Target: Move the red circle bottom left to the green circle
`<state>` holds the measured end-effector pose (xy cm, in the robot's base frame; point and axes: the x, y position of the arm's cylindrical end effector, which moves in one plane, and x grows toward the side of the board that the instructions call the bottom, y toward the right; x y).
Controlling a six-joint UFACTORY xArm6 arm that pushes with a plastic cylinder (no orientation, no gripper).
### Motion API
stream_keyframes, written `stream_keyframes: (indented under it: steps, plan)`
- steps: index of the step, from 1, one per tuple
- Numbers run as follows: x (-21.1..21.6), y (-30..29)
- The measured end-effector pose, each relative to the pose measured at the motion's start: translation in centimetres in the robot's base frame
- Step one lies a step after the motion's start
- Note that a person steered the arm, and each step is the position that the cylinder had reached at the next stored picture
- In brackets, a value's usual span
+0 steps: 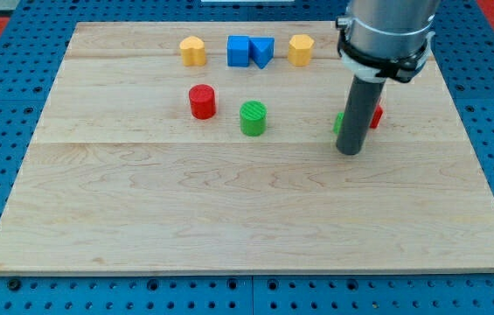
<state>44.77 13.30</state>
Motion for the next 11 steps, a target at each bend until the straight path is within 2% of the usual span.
stream_keyframes:
  steps: [1,2,3,5,6,7,8,9,10,11]
  plan:
    - [5.1,-5.9]
    - [1.1,-16.8]
    - [-6.4,-20.6]
    - [-2.3,-14.9]
    - [-3.7,-8.0]
    - [-4.5,-10.9]
    - [-6.6,-11.4]
    - [-7.5,-8.0]
    - [-4.4,-1.4]
    - [-4.4,-9.9]
